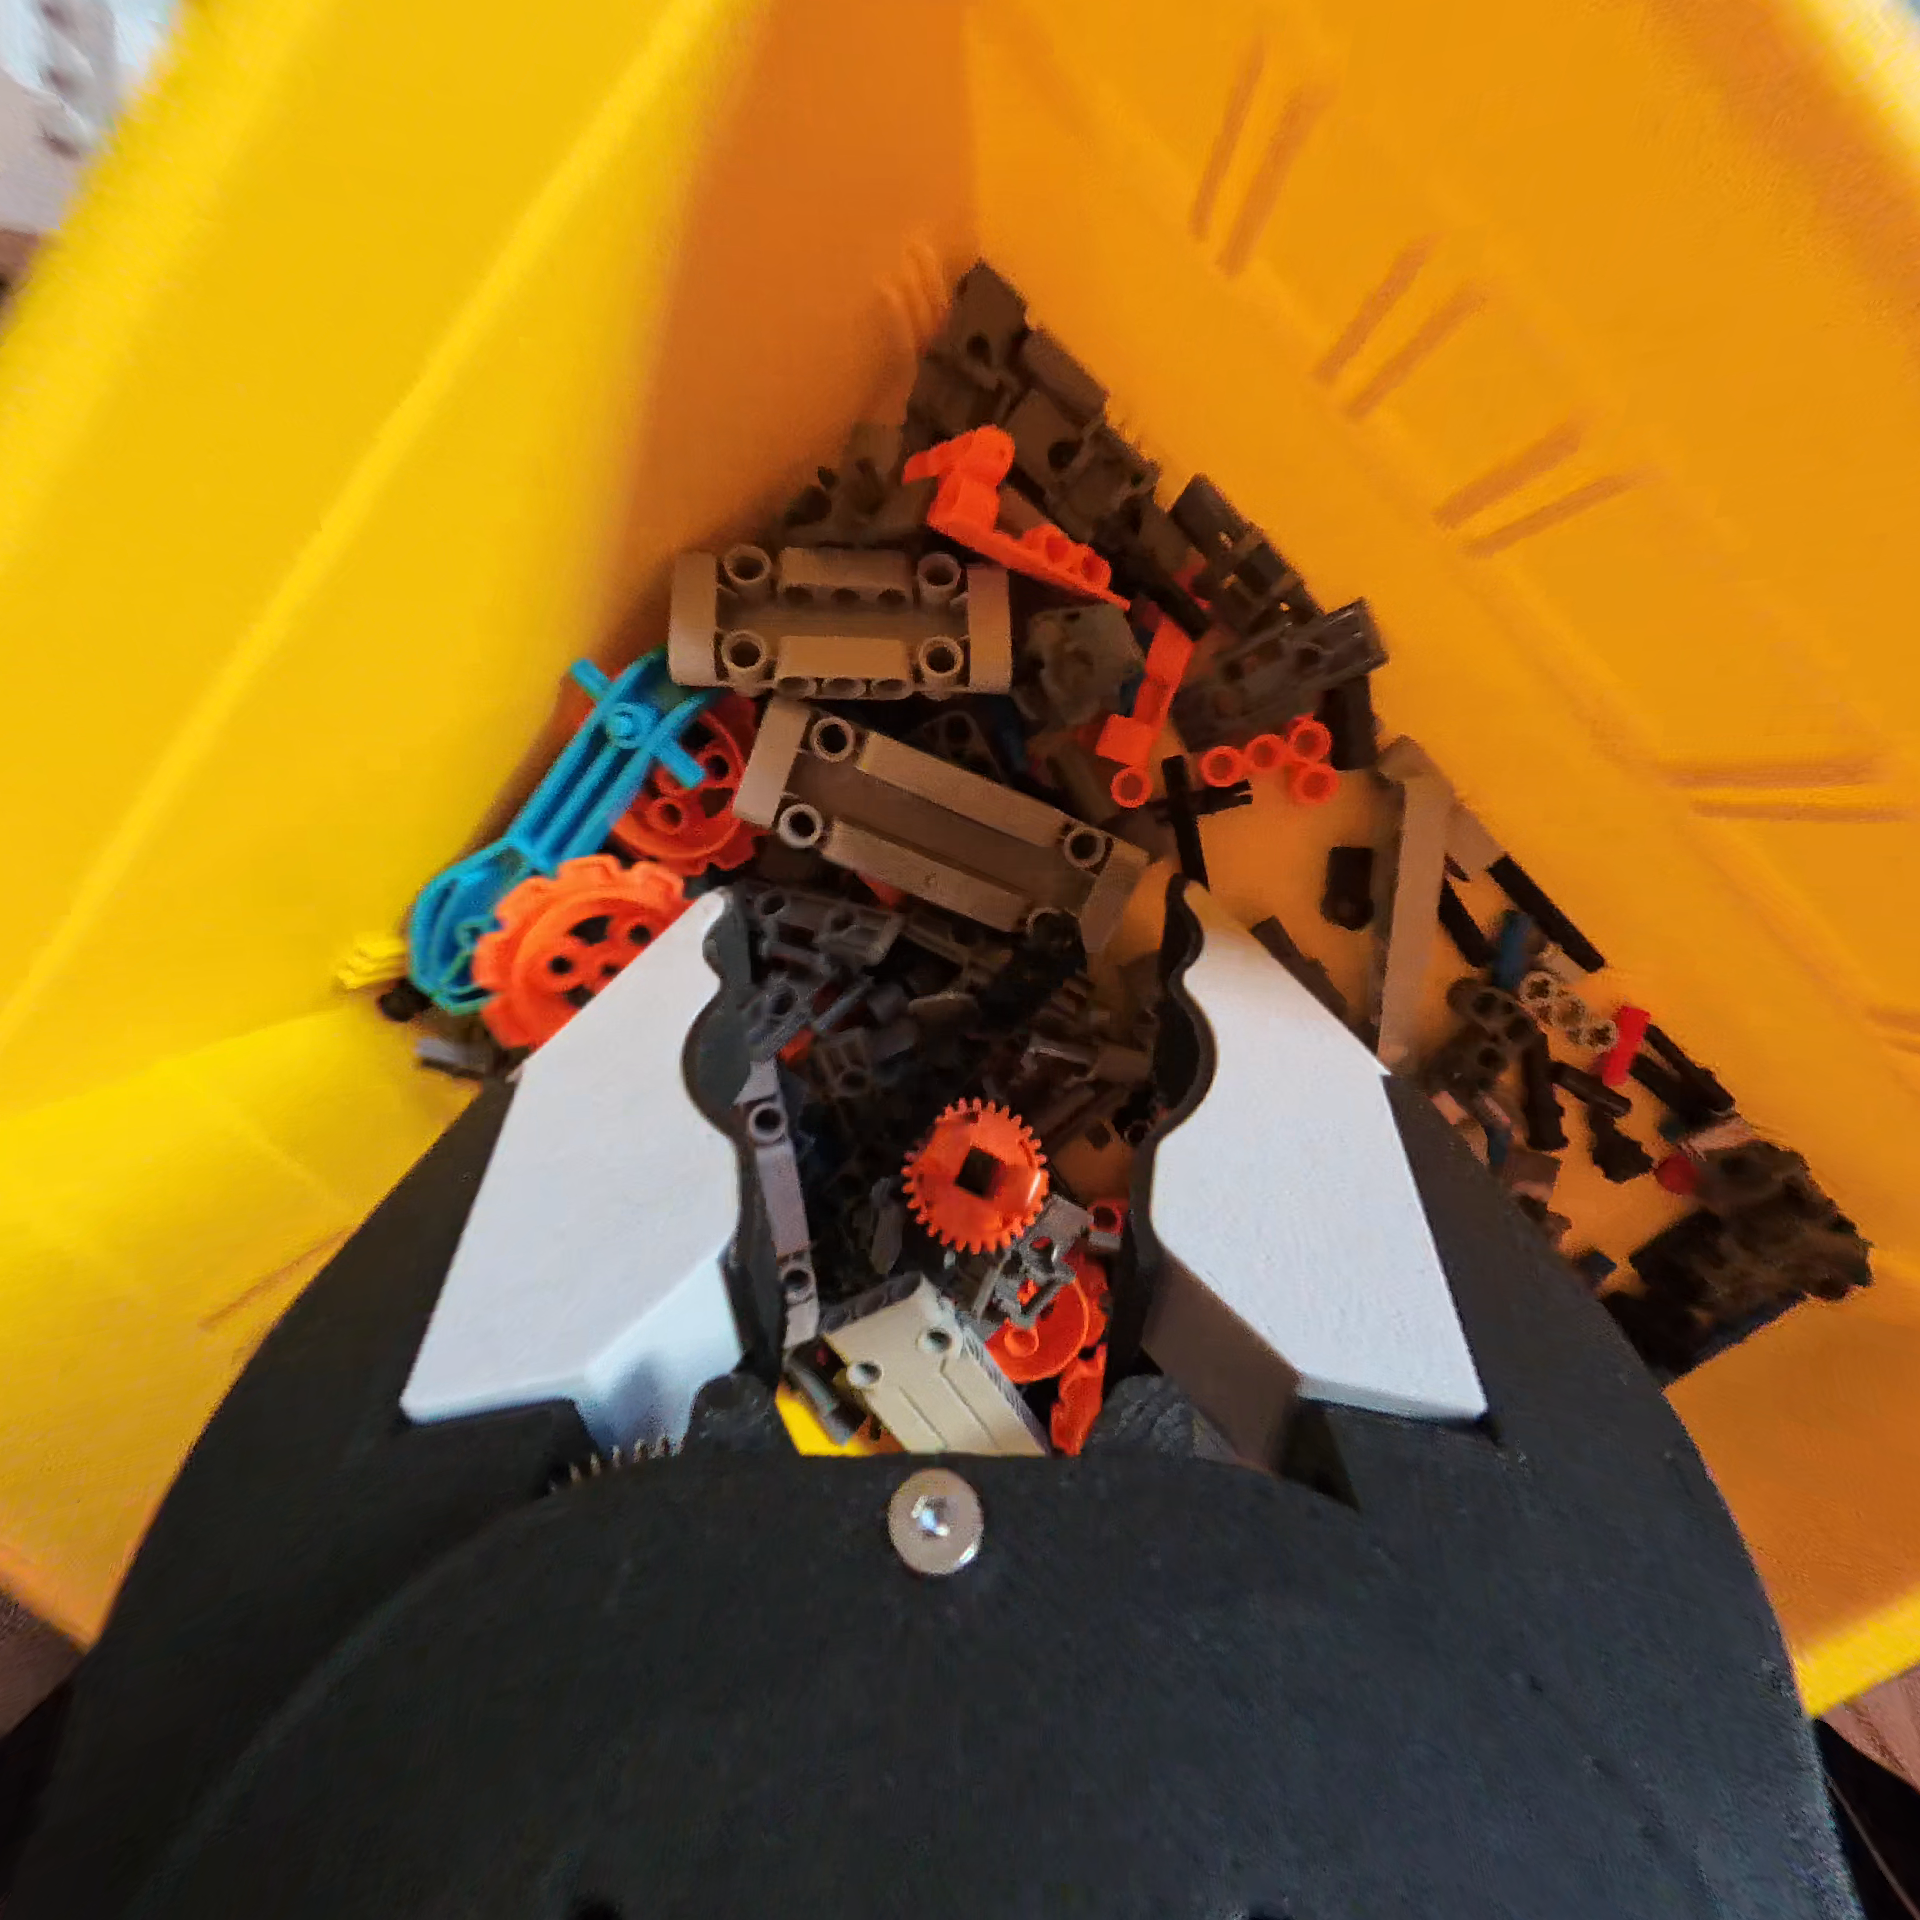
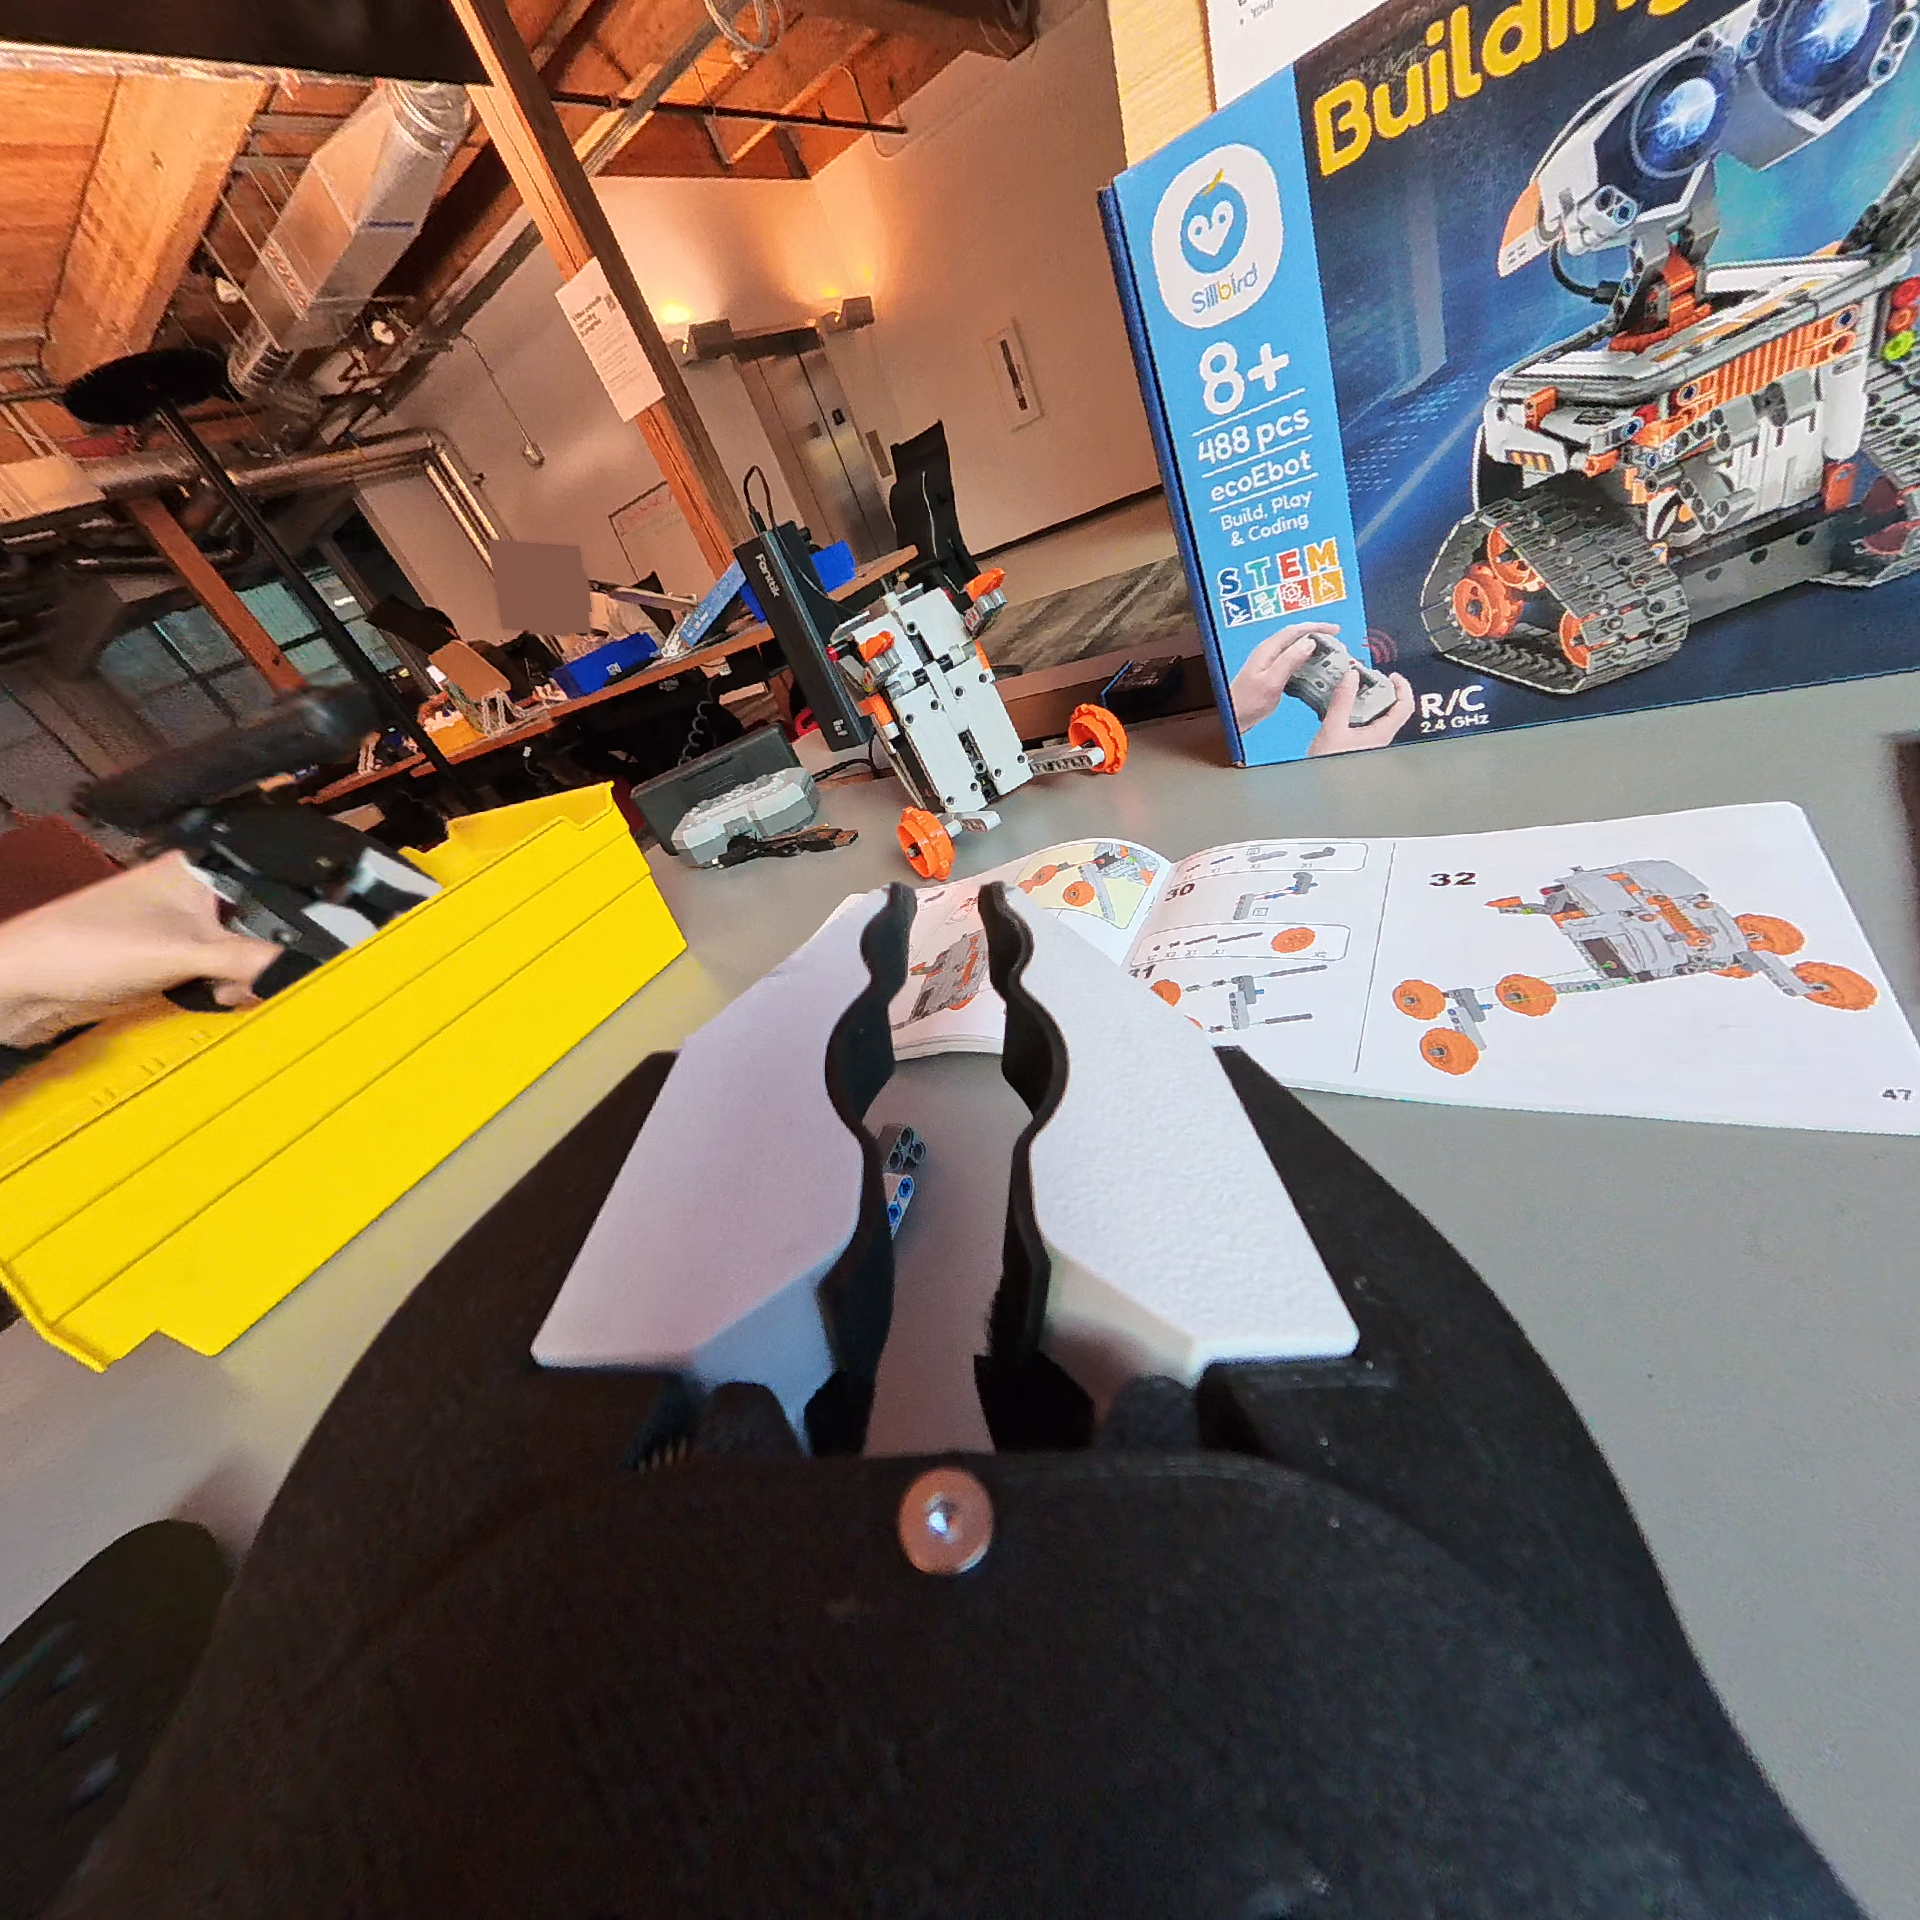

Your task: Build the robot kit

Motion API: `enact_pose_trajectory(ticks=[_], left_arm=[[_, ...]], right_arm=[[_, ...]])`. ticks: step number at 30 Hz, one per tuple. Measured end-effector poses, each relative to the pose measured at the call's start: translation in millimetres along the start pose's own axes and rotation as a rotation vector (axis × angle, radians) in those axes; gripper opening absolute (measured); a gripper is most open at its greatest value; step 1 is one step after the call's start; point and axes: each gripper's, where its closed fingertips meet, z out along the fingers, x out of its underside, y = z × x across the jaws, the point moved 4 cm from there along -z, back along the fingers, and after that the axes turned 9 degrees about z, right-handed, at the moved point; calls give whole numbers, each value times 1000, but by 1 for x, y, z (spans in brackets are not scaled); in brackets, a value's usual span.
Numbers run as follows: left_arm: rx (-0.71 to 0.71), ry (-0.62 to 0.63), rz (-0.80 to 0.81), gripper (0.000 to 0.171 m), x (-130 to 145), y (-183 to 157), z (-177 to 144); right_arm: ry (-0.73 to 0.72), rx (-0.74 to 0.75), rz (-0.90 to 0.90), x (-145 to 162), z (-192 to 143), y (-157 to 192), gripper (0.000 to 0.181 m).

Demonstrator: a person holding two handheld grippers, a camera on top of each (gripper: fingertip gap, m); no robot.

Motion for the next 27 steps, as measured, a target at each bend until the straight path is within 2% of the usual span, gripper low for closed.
enact_pose_trajectory(ticks=[2, 3, 4, 7, 8, 9, 10, 15, 16, 17, 22, 25, 27], left_arm=[[-36, 38, 24, 75, 1, 3, 11], [-46, 38, 35, 62, 0, 3, 11], [-34, 49, 57, 43, 2, 1, 9], [-24, 79, 67, 31, 9, -2, 2], [-15, 84, 65, 24, 11, -4, -4], [-7, 76, 67, 7, 12, -6, -11], [3, 66, 69, 5, 13, -9, -18], [109, 142, 127, 8, 38, -41, -47], [153, 154, 142, 16, 43, -51, -51], [168, 150, 146, 33, 44, -56, -54], [86, -8, 86, 52, 15, -33, -59], [21, 27, 9, 67, 1, -6, -40], [3, 44, -53, 65, -8, 9, -22]], right_arm=[[-5, 0, 13, -1, 0, -1, 13], [-3, -2, 19, 0, 0, -2, 13], [-2, -4, 24, 0, 0, -2, 13], [-3, -5, 22, 0, 0, -1, 13], [-3, -7, 22, -1, 0, -1, 13], [-5, -9, 21, -1, 0, -1, 13], [-6, -10, 21, -1, 0, -1, 13], [-23, -16, 35, -4, -2, -1, 13], [-24, -18, 39, -4, -1, -1, 13], [-22, -21, 43, -4, -1, -2, 13], [-6, -26, 38, -2, 2, -1, 13], [-4, -24, 29, -1, 1, 0, 13], [-10, -24, 34, -2, 0, 0, 13]])
